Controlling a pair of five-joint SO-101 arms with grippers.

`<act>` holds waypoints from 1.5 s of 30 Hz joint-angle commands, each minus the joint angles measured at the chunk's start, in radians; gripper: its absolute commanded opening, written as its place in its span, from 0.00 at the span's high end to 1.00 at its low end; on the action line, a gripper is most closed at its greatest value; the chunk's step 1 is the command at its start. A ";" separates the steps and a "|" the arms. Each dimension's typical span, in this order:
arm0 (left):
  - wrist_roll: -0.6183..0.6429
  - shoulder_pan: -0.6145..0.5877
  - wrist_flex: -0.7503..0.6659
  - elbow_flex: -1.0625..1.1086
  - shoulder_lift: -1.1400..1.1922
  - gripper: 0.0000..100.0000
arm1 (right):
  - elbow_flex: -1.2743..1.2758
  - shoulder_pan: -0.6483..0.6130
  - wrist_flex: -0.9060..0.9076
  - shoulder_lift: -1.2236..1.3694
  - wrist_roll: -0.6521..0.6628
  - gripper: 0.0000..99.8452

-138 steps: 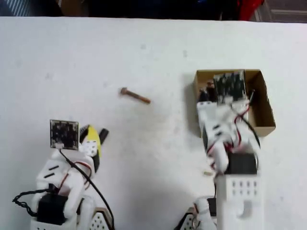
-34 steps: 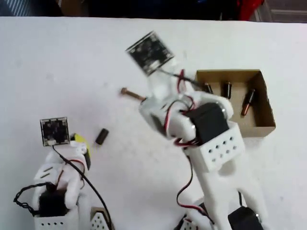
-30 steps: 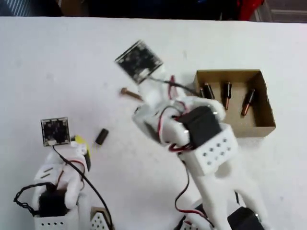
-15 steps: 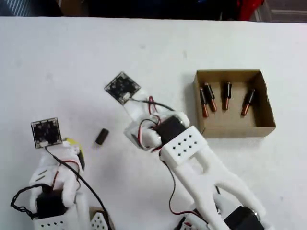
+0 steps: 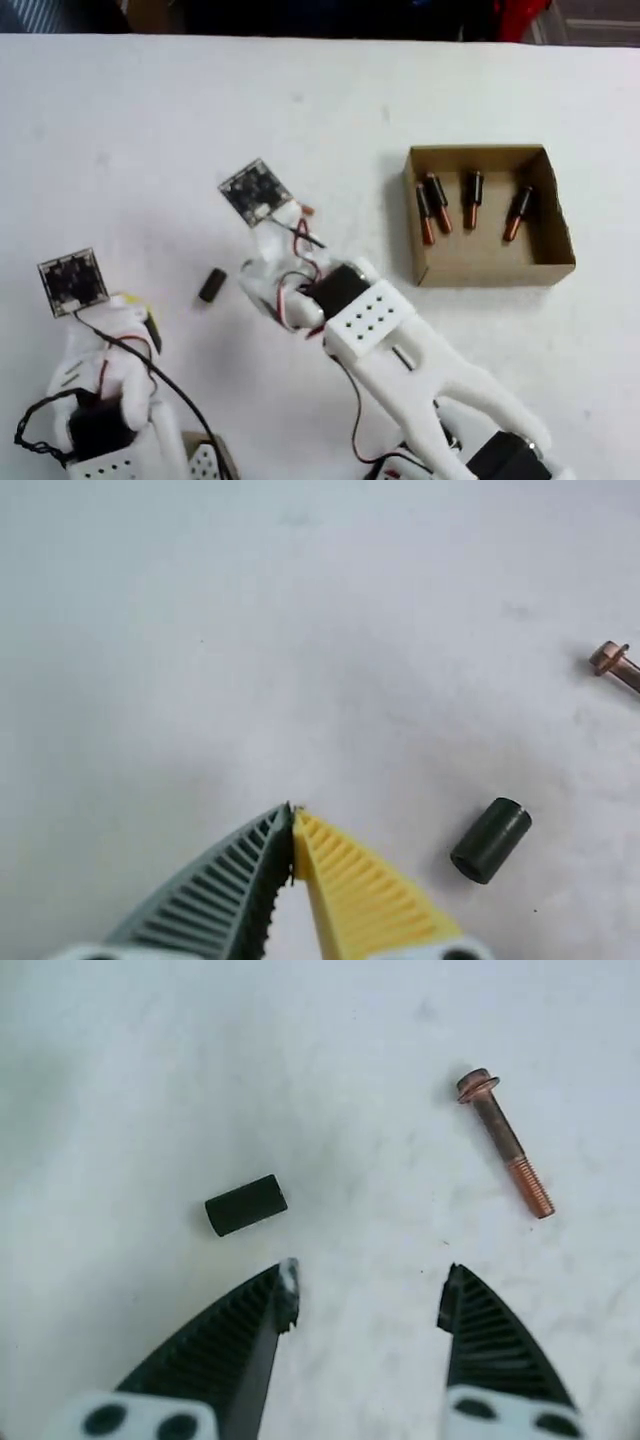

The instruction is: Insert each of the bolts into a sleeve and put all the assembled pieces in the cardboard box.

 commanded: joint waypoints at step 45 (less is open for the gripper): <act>-0.011 -0.094 -0.002 -0.049 -0.008 0.98 | 0.407 -0.081 -0.532 -0.022 0.468 0.79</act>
